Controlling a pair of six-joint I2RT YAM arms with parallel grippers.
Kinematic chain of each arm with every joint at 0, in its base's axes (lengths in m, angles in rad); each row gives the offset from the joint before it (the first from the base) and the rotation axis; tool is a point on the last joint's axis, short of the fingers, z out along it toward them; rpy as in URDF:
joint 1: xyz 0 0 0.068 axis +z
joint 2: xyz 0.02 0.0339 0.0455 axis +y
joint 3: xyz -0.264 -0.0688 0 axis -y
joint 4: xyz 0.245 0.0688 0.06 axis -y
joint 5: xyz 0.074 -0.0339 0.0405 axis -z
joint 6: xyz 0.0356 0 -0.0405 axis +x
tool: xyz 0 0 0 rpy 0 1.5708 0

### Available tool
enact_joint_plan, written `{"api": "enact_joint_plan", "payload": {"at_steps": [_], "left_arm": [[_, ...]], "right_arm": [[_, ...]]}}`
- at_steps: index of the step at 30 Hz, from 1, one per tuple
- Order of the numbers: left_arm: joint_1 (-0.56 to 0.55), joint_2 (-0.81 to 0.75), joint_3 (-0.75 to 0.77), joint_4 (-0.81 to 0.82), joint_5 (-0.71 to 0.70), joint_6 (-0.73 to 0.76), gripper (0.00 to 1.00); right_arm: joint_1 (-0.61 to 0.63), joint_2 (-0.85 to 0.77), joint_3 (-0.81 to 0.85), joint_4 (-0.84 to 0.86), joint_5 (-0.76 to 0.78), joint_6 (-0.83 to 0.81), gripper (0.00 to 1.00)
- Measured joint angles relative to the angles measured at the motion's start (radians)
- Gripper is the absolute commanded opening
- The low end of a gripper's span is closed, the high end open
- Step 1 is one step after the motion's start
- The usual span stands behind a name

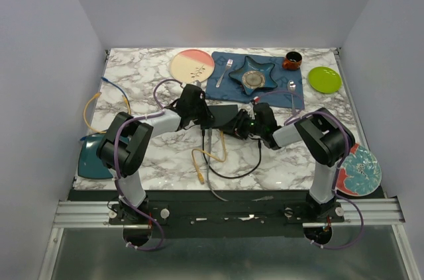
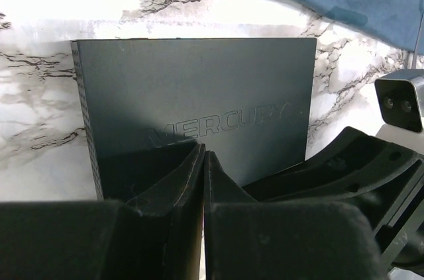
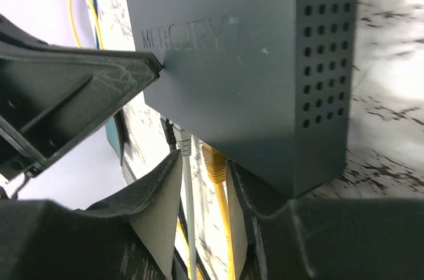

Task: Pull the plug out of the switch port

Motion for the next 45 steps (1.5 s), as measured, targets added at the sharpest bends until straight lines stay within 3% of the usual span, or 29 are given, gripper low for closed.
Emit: {"api": "enact_joint_plan", "payload": {"at_steps": [4,19,33,45], "left_arm": [[-0.004,-0.006,-0.010,0.007,0.008,-0.004,0.11],[-0.048,-0.013,-0.038,0.045,0.017,-0.025,0.10],[-0.051,-0.027,-0.058,0.053,0.019,-0.026,0.09],[-0.051,-0.032,-0.069,0.063,0.021,-0.026,0.09]], "right_arm": [[0.000,0.007,-0.006,0.020,0.014,0.023,0.34],[0.006,0.033,-0.037,0.107,0.022,0.048,0.38],[0.006,0.085,-0.068,0.242,0.055,0.216,0.36],[0.006,0.110,-0.065,0.269,0.059,0.253,0.15]]}}
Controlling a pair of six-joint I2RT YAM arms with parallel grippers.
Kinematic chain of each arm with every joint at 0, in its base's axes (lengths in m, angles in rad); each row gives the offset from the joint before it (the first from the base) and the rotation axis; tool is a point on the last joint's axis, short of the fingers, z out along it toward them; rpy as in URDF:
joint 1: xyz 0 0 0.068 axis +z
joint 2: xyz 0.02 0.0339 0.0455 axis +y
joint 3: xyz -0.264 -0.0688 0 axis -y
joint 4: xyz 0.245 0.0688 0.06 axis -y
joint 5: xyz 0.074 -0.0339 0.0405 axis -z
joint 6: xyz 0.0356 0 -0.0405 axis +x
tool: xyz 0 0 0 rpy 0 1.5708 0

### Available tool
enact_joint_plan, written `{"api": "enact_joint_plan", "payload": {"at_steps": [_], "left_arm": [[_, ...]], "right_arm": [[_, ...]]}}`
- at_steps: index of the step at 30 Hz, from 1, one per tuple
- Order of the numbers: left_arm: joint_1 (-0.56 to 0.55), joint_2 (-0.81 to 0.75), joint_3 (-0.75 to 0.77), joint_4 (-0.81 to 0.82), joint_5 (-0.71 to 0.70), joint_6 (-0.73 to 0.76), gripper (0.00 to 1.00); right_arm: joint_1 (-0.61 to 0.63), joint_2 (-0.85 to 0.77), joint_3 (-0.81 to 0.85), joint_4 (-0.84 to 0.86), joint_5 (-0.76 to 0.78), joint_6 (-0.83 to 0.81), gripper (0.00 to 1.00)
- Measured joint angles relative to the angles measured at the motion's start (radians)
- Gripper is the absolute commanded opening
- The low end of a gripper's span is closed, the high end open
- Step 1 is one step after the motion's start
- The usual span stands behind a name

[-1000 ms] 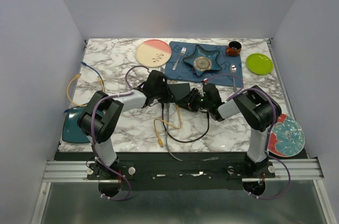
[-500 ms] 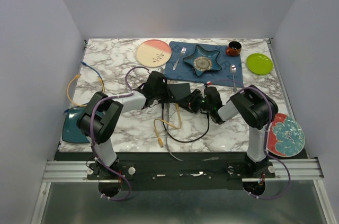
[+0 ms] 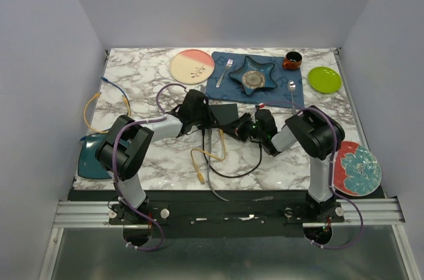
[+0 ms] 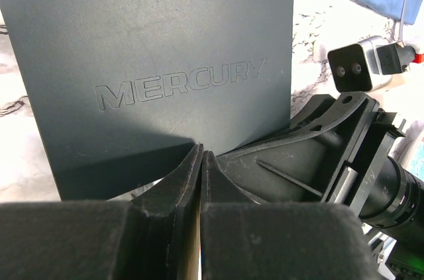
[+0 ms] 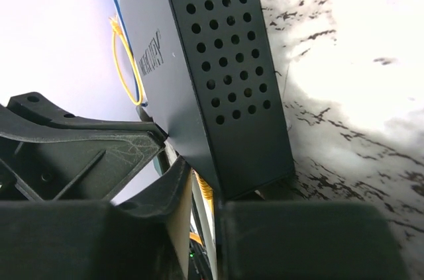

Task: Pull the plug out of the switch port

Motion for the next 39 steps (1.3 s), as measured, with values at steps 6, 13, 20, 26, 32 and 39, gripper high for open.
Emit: {"api": "enact_joint_plan", "payload": {"at_steps": [6,13,20,26,32,39], "left_arm": [[-0.007,-0.002,-0.004,0.006,0.000,0.000,0.09],[-0.014,-0.034,-0.087,0.000,0.011,-0.007,0.09],[-0.019,-0.064,-0.139,0.009,0.018,-0.018,0.09],[-0.019,-0.065,-0.142,0.017,0.018,-0.033,0.09],[-0.019,-0.040,-0.101,0.014,0.018,-0.041,0.09],[-0.019,-0.013,-0.072,0.013,0.018,-0.058,0.09]], "right_arm": [[0.000,0.014,-0.008,0.040,0.000,0.001,0.01],[0.000,0.019,-0.026,0.077,0.000,-0.017,0.01],[0.000,0.019,-0.042,0.103,-0.005,-0.047,0.01],[0.000,0.019,-0.042,0.104,-0.023,-0.068,0.01],[0.000,0.016,-0.045,0.104,-0.039,-0.111,0.01],[0.004,-0.011,-0.094,0.103,-0.088,-0.153,0.01]]}}
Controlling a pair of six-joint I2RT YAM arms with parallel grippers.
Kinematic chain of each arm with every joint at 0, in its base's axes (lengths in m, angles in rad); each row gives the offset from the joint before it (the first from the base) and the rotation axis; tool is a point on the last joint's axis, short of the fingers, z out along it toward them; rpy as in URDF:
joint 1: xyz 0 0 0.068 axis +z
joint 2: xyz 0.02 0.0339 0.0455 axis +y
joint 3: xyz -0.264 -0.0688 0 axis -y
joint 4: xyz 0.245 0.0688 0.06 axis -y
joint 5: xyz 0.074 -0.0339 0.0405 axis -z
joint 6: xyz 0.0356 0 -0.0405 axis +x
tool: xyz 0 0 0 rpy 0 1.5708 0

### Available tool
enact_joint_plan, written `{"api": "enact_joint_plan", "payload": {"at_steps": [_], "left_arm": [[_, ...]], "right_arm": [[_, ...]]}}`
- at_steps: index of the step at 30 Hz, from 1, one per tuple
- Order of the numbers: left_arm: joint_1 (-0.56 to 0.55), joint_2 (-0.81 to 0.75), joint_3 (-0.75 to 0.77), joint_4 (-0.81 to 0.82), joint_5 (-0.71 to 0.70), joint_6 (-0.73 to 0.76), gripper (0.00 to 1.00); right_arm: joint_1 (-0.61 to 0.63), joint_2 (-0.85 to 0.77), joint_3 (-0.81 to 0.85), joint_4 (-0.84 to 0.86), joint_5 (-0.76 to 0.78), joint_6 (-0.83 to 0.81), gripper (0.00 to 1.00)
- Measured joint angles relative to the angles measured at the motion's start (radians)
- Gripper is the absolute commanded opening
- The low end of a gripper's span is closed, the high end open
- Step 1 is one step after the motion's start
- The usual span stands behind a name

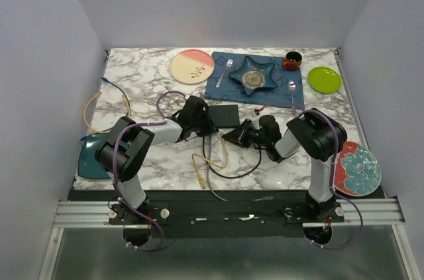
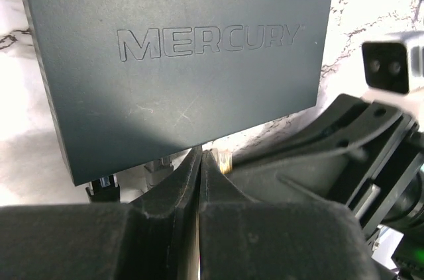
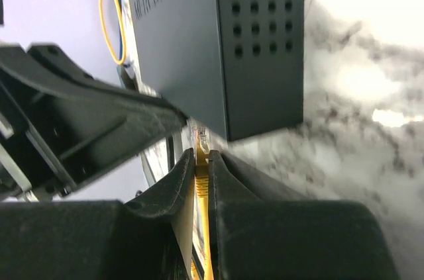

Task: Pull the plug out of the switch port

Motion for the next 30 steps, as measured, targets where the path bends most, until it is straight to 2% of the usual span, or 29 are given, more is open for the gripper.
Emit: {"api": "enact_joint_plan", "payload": {"at_steps": [4,6,7,9,10,12,13,17,20,25,30], "left_arm": [[0.000,-0.002,0.000,0.000,-0.001,-0.002,0.10],[0.000,-0.016,0.000,-0.006,-0.003,-0.001,0.21],[0.000,-0.040,-0.004,-0.009,-0.005,0.002,0.41],[0.000,-0.101,-0.018,-0.008,-0.011,0.010,0.60],[0.000,-0.156,-0.028,-0.009,-0.013,0.021,0.76],[0.000,-0.277,-0.044,-0.006,-0.019,0.046,0.89],[0.000,-0.323,-0.047,0.000,-0.018,0.048,0.99],[-0.011,-0.503,-0.077,0.048,0.006,0.092,0.99],[-0.071,-0.575,-0.138,0.070,0.027,0.130,0.99],[-0.198,-0.594,-0.251,0.082,0.059,0.169,0.99],[-0.314,-0.587,-0.284,0.083,0.060,0.200,0.99]], "right_arm": [[0.001,-0.046,-0.058,-0.006,-0.014,-0.022,0.01],[0.001,-0.086,-0.087,-0.031,-0.014,-0.039,0.01],[0.001,-0.119,-0.100,-0.061,-0.013,-0.052,0.01],[0.002,-0.216,-0.126,-0.150,0.001,-0.091,0.01],[0.003,-0.275,-0.130,-0.201,0.007,-0.112,0.01],[0.003,-0.404,-0.120,-0.309,0.028,-0.174,0.01],[0.004,-0.470,-0.108,-0.365,0.043,-0.206,0.01],[0.009,-0.669,-0.029,-0.595,0.109,-0.354,0.01],[0.009,-0.764,0.016,-0.727,0.153,-0.444,0.01],[0.010,-0.847,0.023,-0.882,0.177,-0.507,0.01],[0.031,-0.890,0.040,-0.980,0.181,-0.516,0.01]]}}
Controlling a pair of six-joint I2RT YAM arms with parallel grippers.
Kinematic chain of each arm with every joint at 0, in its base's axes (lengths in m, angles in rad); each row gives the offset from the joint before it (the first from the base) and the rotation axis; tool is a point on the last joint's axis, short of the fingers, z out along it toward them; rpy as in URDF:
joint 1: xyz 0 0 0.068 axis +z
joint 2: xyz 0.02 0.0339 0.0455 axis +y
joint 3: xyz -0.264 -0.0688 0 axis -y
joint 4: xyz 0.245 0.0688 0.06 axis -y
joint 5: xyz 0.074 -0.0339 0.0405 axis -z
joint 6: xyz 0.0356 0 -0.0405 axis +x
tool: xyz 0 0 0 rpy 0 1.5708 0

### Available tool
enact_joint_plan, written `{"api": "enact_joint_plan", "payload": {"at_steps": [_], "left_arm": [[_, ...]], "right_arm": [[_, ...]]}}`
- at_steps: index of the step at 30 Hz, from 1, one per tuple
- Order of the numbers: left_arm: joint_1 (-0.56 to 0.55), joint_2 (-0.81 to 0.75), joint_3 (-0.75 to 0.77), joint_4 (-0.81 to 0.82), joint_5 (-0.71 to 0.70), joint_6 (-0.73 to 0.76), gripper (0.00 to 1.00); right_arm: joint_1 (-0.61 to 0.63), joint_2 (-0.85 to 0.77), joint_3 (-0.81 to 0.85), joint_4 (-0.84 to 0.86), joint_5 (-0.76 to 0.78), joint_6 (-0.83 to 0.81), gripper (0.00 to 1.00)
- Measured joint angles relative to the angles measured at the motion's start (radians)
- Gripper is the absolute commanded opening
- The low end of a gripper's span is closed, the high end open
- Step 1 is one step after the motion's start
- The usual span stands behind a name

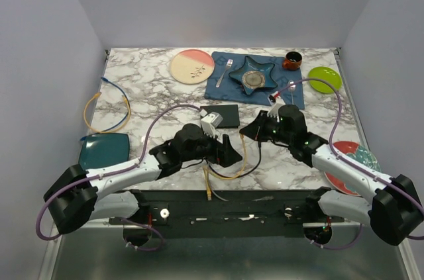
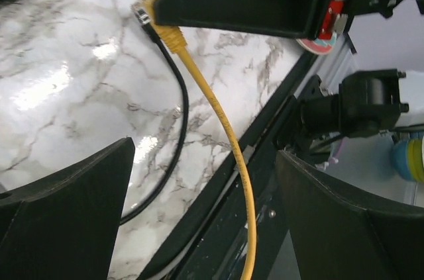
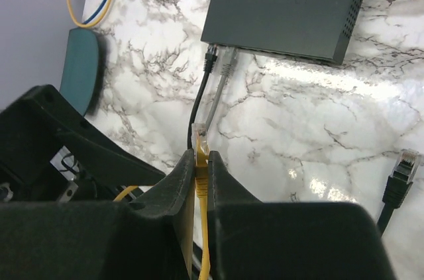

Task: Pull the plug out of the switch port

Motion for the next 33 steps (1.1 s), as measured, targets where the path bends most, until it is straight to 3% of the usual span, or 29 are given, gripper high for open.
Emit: {"api": "enact_joint_plan", "payload": {"at_steps": [6,8,9,10,12,13,15,16,19,22,28,33], "left_arm": [[-0.095,0.071,0.008,0.015,0.001,0.022,0.98],[-0.124,0.100,0.010,0.015,0.002,0.027,0.89],[-0.140,0.116,0.014,0.015,0.002,0.028,0.82],[-0.154,0.134,0.018,0.015,0.002,0.030,0.65],[-0.172,0.165,0.024,0.017,0.003,0.030,0.43],[-0.178,0.175,0.024,0.016,0.006,0.037,0.20],[-0.182,0.188,0.024,0.015,0.008,0.041,0.03],[-0.183,0.190,0.023,0.014,0.009,0.039,0.00],[-0.183,0.167,0.023,0.001,-0.008,0.046,0.00],[-0.183,0.079,0.023,-0.051,-0.060,0.058,0.00],[-0.156,-0.089,0.126,-0.243,-0.176,0.097,0.00],[-0.041,-0.141,0.274,-0.421,-0.248,0.114,0.00]], "right_arm": [[0.036,-0.035,0.047,-0.059,0.003,-0.005,0.01],[0.045,-0.039,0.056,-0.073,0.005,-0.005,0.01],[0.049,-0.040,0.057,-0.076,0.006,-0.005,0.01],[0.052,-0.040,0.057,-0.078,0.008,-0.005,0.01],[0.059,-0.041,0.057,-0.085,0.011,-0.005,0.01],[0.062,-0.042,0.057,-0.088,0.014,-0.005,0.01],[0.066,-0.047,0.057,-0.097,0.023,-0.005,0.16],[0.067,-0.051,0.057,-0.101,0.029,-0.005,0.39],[0.068,-0.080,0.058,-0.119,0.054,-0.006,0.59],[0.069,-0.122,0.061,-0.154,0.106,-0.010,0.67],[0.070,-0.236,0.064,-0.206,0.271,-0.006,0.70],[0.078,-0.324,0.043,-0.208,0.339,0.008,0.68]]}}
